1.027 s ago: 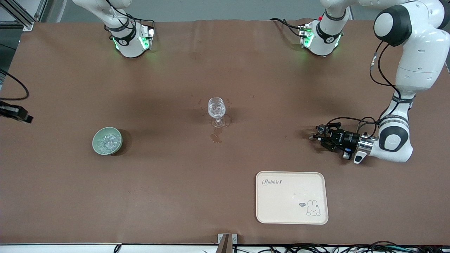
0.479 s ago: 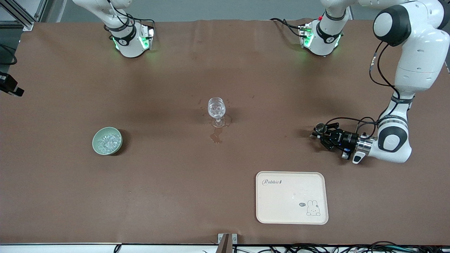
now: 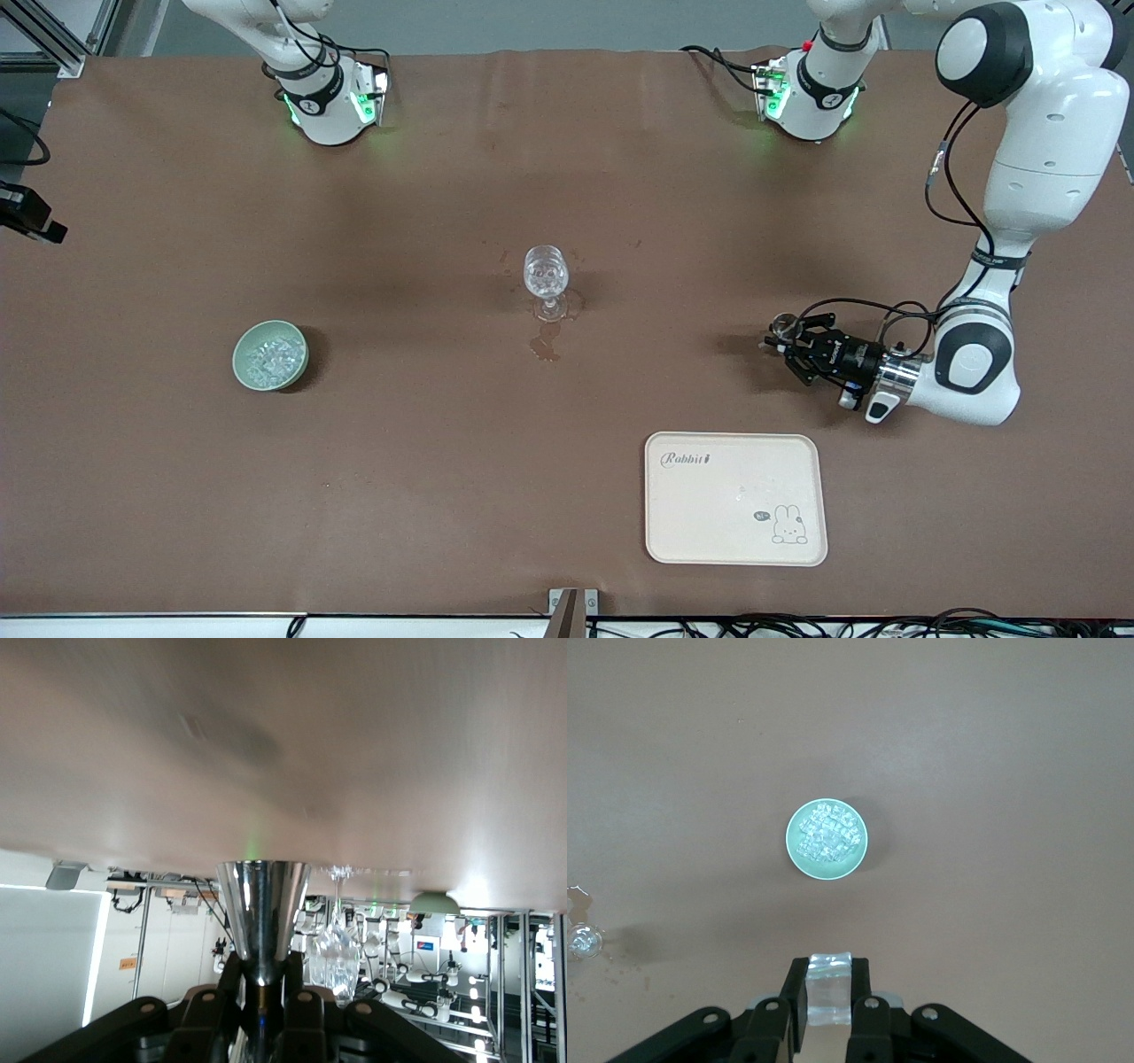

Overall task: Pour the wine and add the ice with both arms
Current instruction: 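Carry the silver jigger with the left gripper to above the wine glass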

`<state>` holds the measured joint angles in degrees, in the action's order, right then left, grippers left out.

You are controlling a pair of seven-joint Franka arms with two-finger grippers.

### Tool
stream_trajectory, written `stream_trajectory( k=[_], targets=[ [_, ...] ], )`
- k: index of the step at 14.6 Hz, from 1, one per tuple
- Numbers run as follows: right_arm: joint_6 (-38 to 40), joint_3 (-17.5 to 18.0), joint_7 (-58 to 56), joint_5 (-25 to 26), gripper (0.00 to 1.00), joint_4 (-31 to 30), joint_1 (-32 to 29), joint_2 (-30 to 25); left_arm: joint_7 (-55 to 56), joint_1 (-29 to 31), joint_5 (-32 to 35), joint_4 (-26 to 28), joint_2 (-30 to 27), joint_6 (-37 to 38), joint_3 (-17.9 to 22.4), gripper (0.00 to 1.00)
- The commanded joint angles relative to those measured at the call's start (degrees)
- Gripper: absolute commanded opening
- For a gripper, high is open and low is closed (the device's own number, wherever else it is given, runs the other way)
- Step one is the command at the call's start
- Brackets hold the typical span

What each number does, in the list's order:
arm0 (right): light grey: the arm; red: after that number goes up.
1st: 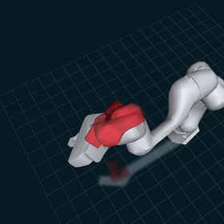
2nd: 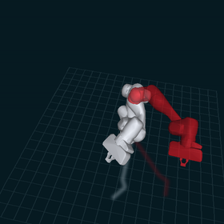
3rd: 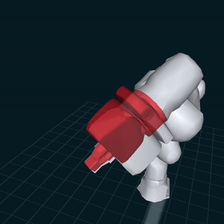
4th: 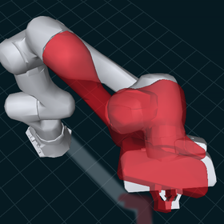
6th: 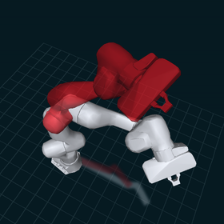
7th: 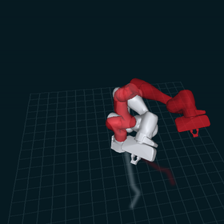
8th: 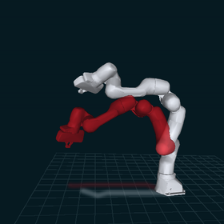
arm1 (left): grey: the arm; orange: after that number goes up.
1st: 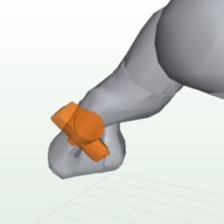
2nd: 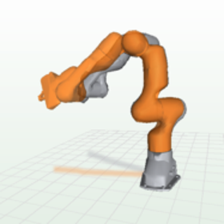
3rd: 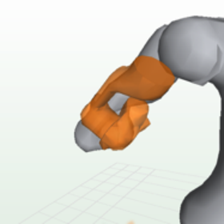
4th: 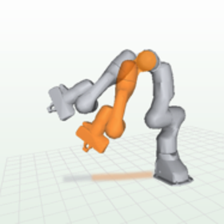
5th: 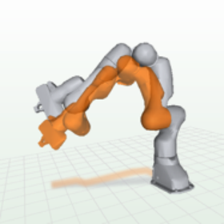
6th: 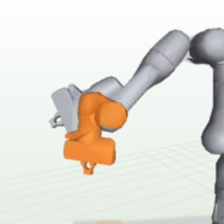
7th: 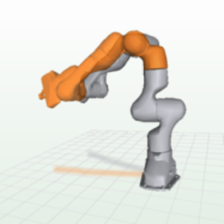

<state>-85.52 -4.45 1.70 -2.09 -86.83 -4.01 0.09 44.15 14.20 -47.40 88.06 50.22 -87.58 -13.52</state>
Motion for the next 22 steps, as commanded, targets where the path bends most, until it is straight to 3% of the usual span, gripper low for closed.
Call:
stream_trajectory(
  k=[1,4,7,10,14,18,22],
  targets=[
    [0.18,0.58,-0.55,0.86,0.00,-1.15,0.49,-1.23,4.53,-0.66,-2.69,2.02,-2.84,-0.22,-1.94,0.03],
    [0.27,0.58,-0.73,2.27,0.00,-1.07,1.20,-1.23,5.50,-0.75,-3.57,5.35,-6.43,-2.05,-5.45,0.02],
    [0.27,0.58,-0.82,2.27,0.00,-1.07,1.20,-1.23,10.94,-0.75,-4.10,10.80,-13.54,-8.64,-10.72,0.01],
    [0.27,0.58,-0.73,2.27,0.00,-1.07,1.20,-1.23,15.52,-0.66,-5.07,12.74,-16.28,-13.48,-16.09,0.01],
    [0.27,0.58,-0.73,2.27,0.00,-1.07,1.20,-1.23,26.40,-1.45,-5.07,16.09,-21.20,-25.69,-24.00,0.01],
    [0.27,0.58,-0.82,2.27,0.00,-1.07,1.20,-1.14,36.76,-8.21,-4.11,16.61,-24.28,-34.12,-24.63,0.01],
    [0.27,0.49,-1.26,2.27,0.00,-1.07,1.11,-1.14,43.81,-12.17,2.29,16.53,-24.99,-37.84,-24.63,0.01]
  ],
)
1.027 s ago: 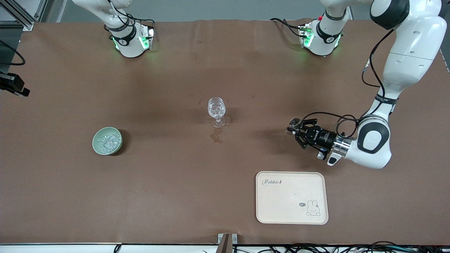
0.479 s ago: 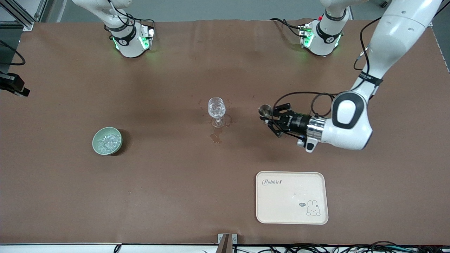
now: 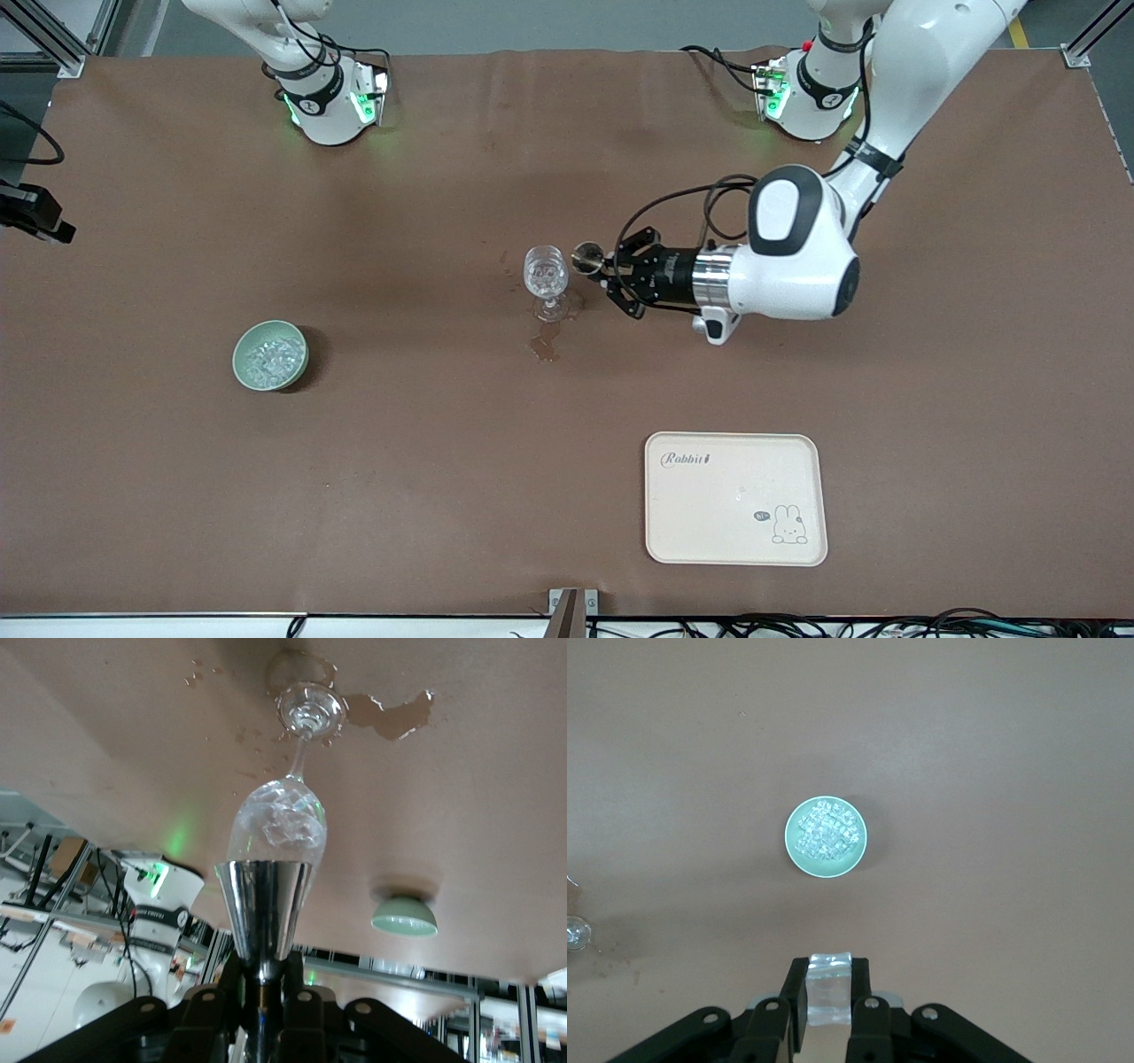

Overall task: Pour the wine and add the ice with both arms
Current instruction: 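Carry the silver jigger with the left gripper to above the wine glass, then tilt the jigger over the glass rim with the left gripper to pour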

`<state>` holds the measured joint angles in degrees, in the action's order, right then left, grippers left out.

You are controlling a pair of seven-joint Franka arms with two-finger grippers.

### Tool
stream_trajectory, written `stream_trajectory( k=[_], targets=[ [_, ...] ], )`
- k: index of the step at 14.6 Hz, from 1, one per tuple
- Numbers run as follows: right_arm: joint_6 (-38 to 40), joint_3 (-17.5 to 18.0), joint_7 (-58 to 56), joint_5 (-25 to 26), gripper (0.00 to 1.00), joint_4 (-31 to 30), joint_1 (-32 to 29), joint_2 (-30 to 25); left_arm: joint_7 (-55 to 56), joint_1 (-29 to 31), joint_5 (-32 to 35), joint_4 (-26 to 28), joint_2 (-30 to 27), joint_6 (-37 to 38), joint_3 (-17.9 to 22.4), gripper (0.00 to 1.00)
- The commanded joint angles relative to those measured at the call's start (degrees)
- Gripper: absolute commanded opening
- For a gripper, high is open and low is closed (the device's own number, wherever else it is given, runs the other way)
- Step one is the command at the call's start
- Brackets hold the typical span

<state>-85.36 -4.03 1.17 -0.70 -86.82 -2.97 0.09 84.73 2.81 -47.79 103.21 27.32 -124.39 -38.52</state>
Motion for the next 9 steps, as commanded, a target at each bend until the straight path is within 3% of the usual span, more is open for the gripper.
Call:
stream_trajectory(
  k=[1,9],
  targets=[
    [0.10,0.08,-1.17,0.87,0.00,-1.07,0.07,-1.14,4.20,-1.22,4.18,1.38,-2.09,-1.12,0.37,0.01],
    [0.10,0.08,-1.35,0.87,0.00,-1.07,-0.02,-1.14,17.12,-5.96,20.79,-0.03,-1.39,-1.65,0.37,0.01]
  ],
)
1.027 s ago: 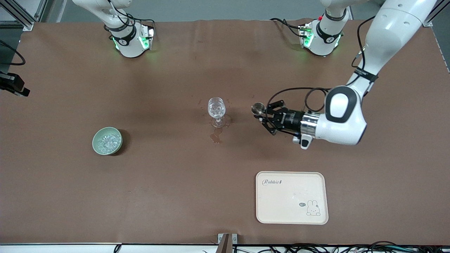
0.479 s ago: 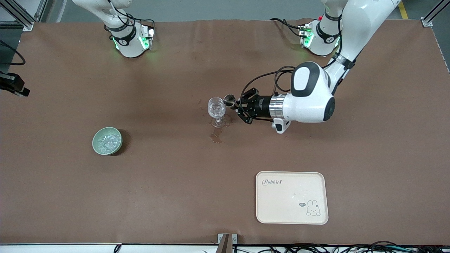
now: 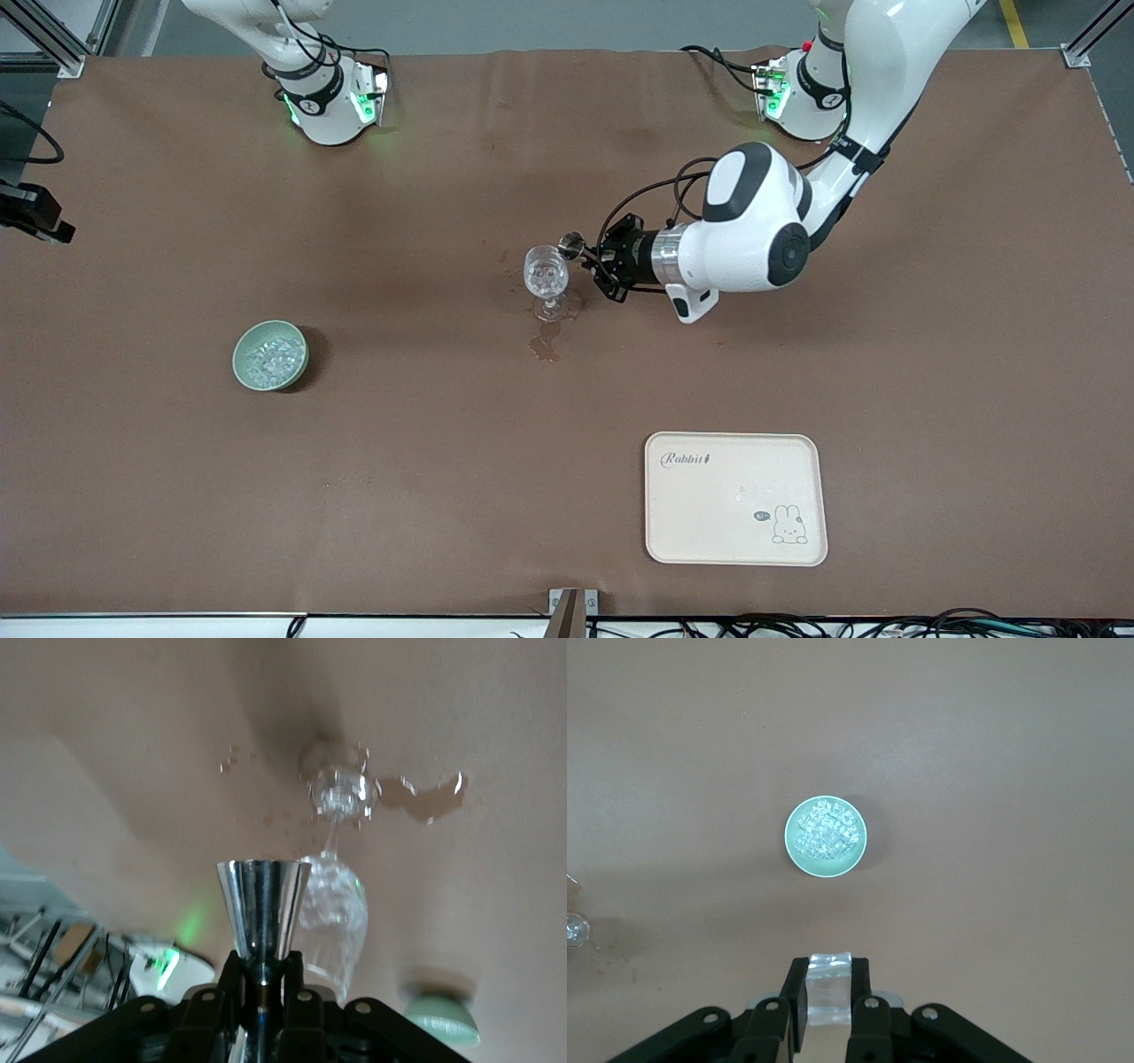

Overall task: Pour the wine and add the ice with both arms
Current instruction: 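Tilt the jigger over the glass rim with the left gripper to pour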

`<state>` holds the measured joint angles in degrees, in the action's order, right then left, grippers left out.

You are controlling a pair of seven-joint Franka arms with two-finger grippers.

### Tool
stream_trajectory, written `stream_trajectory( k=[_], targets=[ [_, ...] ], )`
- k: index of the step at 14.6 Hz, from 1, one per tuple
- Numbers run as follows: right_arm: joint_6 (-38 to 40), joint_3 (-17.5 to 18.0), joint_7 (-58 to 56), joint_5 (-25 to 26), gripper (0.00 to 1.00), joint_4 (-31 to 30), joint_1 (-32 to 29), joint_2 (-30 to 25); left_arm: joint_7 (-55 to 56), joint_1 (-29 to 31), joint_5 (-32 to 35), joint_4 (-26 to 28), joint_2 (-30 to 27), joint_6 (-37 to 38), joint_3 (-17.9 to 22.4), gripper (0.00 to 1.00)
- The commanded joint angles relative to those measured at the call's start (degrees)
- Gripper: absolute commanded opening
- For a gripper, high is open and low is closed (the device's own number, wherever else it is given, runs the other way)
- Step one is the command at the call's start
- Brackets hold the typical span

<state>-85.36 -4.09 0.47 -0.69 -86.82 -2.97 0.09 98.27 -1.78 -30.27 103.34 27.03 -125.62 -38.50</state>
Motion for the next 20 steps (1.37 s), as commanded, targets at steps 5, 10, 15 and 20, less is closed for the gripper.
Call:
stream_trajectory(
  k=[5,10,15,20],
  targets=[
    [0.10,0.13,-0.64,0.87,0.00,-1.07,-0.01,-1.14,7.97,-3.40,7.14,-0.59,-0.76,-0.42,0.45,0.01],
    [0.10,0.05,-0.91,0.87,0.00,-1.07,-0.10,-1.14,15.54,-5.42,13.48,-2.17,1.35,-0.42,0.53,0.01],
    [0.10,0.05,-1.00,0.87,0.00,-1.07,-0.10,-1.14,20.02,-6.30,14.54,-2.88,1.71,-0.42,0.71,0.01],
    [0.19,0.05,-1.00,0.87,0.00,-1.07,-0.10,-1.14,26.88,-8.76,21.40,-4.99,3.46,0.37,0.71,0.01]
  ],
)
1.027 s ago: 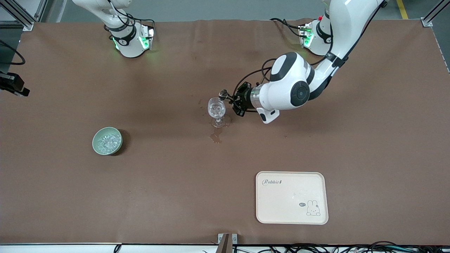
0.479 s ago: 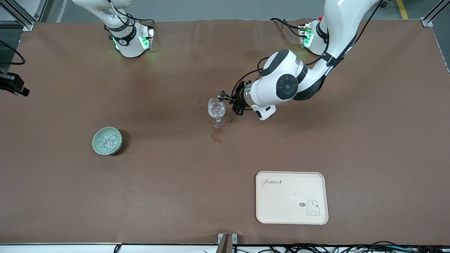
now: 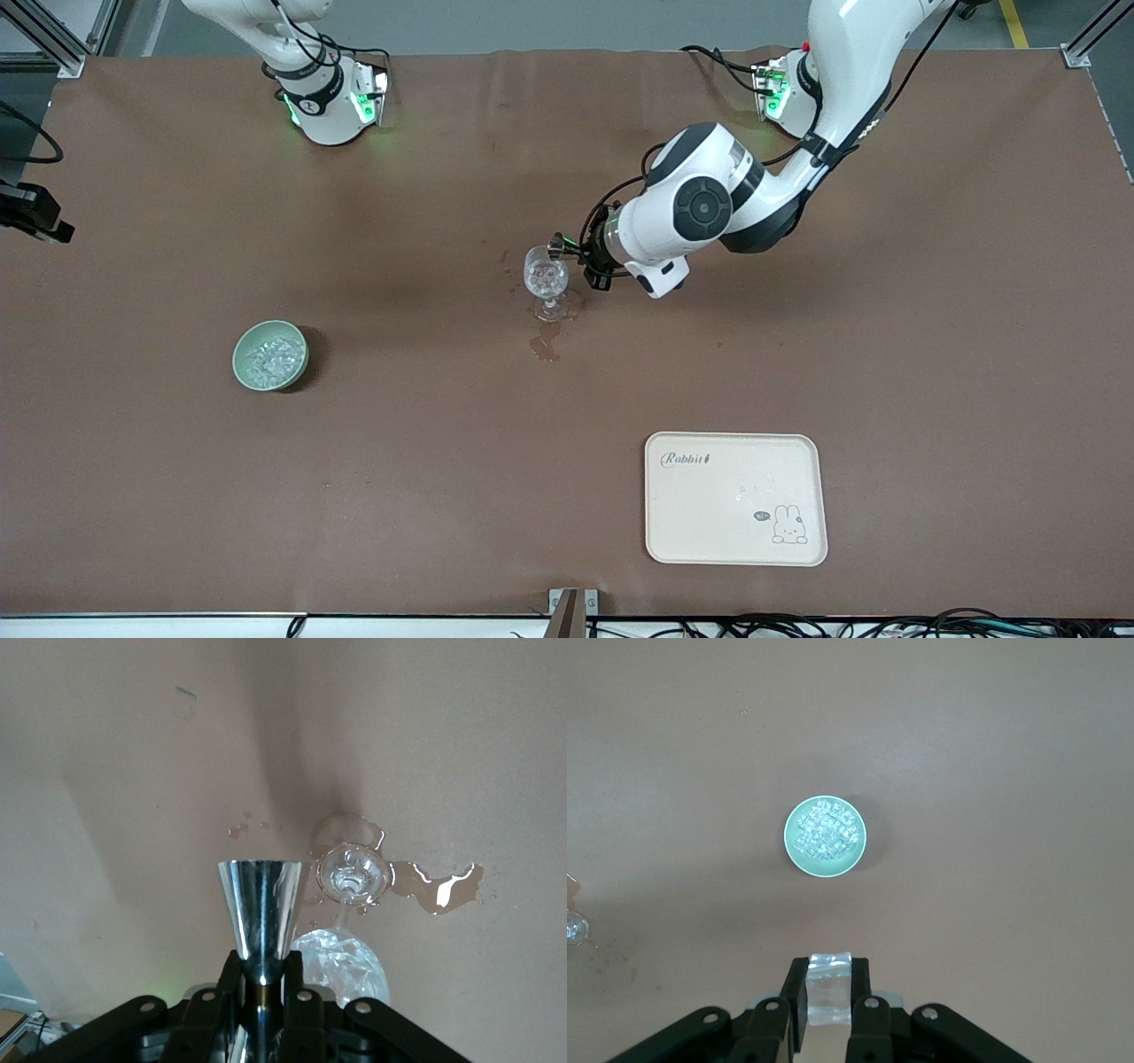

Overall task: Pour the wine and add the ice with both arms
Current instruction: 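Tilt the jigger over the glass rim with the left gripper to pour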

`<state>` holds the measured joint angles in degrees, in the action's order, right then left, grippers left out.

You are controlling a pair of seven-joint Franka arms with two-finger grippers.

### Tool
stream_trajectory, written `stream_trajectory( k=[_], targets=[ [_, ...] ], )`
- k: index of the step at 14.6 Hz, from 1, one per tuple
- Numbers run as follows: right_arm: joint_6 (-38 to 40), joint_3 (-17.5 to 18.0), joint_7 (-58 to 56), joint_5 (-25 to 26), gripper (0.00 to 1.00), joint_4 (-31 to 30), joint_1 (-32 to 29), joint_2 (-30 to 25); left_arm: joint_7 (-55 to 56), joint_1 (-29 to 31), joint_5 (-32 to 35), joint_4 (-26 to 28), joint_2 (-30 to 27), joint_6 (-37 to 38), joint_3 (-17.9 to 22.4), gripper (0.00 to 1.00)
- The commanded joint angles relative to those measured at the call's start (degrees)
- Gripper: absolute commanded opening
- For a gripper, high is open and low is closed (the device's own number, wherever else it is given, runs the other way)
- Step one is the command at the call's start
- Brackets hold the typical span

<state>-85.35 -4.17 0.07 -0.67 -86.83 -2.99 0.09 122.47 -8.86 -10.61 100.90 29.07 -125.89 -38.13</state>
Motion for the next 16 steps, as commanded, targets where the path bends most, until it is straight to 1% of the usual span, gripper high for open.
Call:
stream_trajectory(
  k=[1,5,12,16],
  targets=[
    [0.10,0.12,-0.60,0.84,0.00,-1.07,-0.09,-1.14,3.55,-1.95,2.17,-2.64,1.34,0.65,0.43,0.01],
    [0.10,0.12,-0.51,0.84,0.00,-1.06,-0.09,-1.14,9.17,-1.95,4.28,-2.82,0.90,0.82,0.43,0.01],
    [0.01,0.12,-0.51,0.84,0.00,-1.06,-0.09,-1.14,15.42,-3.00,7.00,-3.17,0.20,2.76,0.43,0.01],
    [0.10,0.12,-0.51,0.84,0.00,-1.07,-0.09,-1.23,17.18,-4.23,7.27,-5.19,0.37,7.67,0.43,0.01]
  ],
)
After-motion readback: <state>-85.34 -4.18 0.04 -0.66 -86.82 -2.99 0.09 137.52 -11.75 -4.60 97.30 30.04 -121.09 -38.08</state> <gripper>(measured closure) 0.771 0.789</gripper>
